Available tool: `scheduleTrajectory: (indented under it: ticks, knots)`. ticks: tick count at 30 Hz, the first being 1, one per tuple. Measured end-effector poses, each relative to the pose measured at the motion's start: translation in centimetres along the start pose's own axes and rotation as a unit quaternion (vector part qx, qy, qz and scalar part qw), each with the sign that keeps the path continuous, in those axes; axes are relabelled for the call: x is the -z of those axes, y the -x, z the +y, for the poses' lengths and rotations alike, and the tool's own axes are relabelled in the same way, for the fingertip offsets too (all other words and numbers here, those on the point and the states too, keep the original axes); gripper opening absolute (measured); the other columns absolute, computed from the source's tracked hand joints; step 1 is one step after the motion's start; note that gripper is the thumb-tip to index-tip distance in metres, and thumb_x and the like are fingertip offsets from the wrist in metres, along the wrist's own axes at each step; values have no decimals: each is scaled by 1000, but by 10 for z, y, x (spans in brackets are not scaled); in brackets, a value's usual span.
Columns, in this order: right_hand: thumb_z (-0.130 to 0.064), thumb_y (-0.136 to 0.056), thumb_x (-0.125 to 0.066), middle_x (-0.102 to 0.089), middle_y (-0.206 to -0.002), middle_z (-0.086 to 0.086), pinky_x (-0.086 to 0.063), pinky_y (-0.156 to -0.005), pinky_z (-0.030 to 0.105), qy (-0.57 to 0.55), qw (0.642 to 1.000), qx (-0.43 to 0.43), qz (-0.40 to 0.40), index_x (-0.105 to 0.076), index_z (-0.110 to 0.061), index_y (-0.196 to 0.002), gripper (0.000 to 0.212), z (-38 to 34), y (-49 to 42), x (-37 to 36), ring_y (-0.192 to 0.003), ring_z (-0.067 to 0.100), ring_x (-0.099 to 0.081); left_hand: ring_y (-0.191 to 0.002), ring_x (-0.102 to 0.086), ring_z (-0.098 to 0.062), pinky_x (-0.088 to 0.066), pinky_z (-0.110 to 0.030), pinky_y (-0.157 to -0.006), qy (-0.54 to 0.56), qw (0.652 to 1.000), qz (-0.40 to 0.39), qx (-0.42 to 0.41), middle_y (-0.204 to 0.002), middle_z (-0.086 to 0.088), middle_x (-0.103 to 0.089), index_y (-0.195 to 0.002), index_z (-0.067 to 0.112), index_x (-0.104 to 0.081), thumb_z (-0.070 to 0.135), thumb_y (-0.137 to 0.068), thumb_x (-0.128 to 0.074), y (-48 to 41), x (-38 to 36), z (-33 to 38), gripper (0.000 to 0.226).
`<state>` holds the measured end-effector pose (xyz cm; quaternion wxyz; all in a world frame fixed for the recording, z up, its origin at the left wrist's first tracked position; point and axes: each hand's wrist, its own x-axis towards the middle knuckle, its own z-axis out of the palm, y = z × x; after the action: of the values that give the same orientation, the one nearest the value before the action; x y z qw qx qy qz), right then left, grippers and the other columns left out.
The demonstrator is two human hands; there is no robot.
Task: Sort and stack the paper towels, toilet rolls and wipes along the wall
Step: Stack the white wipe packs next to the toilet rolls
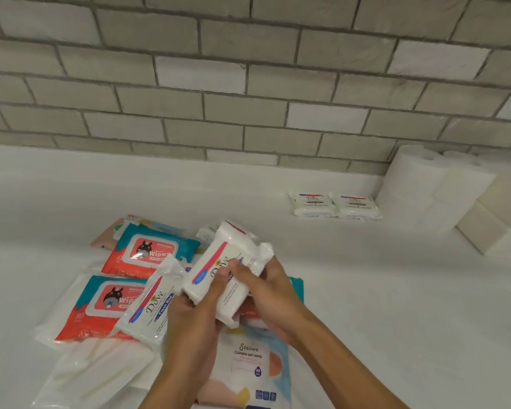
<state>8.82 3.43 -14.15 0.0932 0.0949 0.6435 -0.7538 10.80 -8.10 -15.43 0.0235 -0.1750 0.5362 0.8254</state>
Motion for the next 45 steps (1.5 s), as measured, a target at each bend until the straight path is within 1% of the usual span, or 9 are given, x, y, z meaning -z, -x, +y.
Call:
scheduleTrajectory:
  ticks: [2, 5, 8, 12, 16, 24, 29, 35, 45]
  knots:
    - [-45, -92, -60, -75, -94, -10, -59, -65, 26, 63, 998, 13, -17, -55, -33, -118, 29, -3, -7, -8, -83, 8, -73, -86, -76, -23, -60, -44, -77, 24, 1000, 14, 1, -95, -5, -78, -109, 16, -68, 28, -77, -75, -5, 7, 7, 35]
    - [-62, -94, -35, -74, -90, -2, -56, -70, 28, 73, 997, 5, -7, -65, -27, -103, 46, -5, -18, -17, -79, 14, -70, -85, -76, -28, -57, -54, -83, 44, 999, 30, -7, -94, -8, -78, -109, 12, -66, 21, -82, -72, -12, 23, 23, 28]
    - [-62, -97, -23, -66, -105, 1, -49, -82, 33, 111, 994, 6, -4, -64, -24, -103, 56, 3, -24, -23, -90, 15, -61, -86, -76, -25, -61, -53, -73, 48, 997, 50, -29, -97, -7, -77, -106, 11, -65, 19, -82, -71, -25, 46, 36, 26]
    - [-59, -93, -46, -52, -123, -8, -49, -84, 21, 255, 965, 22, -57, -53, -32, -120, 39, 17, -23, -35, -105, 2, -55, -92, -74, -22, -62, -43, -69, 45, 992, 105, -46, -106, -4, -76, -120, 14, -64, 27, -83, -75, -43, 72, 45, 41]
    - [-68, -72, -65, -46, -128, -9, -47, -101, 41, 414, 906, 43, -71, -37, -39, -132, 72, 31, -29, -50, -121, 12, -45, -83, -75, -21, -57, -39, -69, 32, 990, 128, -55, -100, -2, -76, -113, 18, -67, 32, -82, -76, -51, 86, 45, 36]
    - [-67, -57, -79, -52, -130, -10, -48, -98, 42, 535, 843, 2, -47, -28, -39, -138, 100, 38, -34, -72, -119, 16, -51, -91, -74, -26, -59, -47, -77, 55, 989, 134, -36, -101, -3, -76, -108, 20, -67, 30, -83, -74, -50, 101, 42, 28]
    - [-55, -60, -85, -58, -123, -9, -54, -88, 31, 494, 867, -46, -46, -35, -35, -133, 91, 30, -35, -77, -109, 13, -59, -82, -76, -22, -63, -41, -62, 83, 988, 129, -31, -103, -5, -76, -116, 14, -65, 26, -86, -72, -50, 111, 42, 33]
    - [-42, -64, -87, -64, -118, -8, -55, -81, 26, 416, 907, -46, -46, -49, -30, -122, 70, 20, -32, -80, -101, 11, -63, -85, -74, -22, -59, -40, -64, 91, 986, 133, -32, -105, -2, -74, -124, 16, -60, 31, -84, -72, -50, 111, 33, 45]
    - [-28, -62, -91, -64, -115, -1, -60, -83, 43, 287, 954, -90, -14, -46, -30, -115, 69, 26, -37, -76, -99, 18, -68, -87, -73, -23, -58, -41, -66, 107, 988, 113, -19, -100, -1, -76, -106, 27, -64, 26, -87, -69, -51, 110, 27, 20]
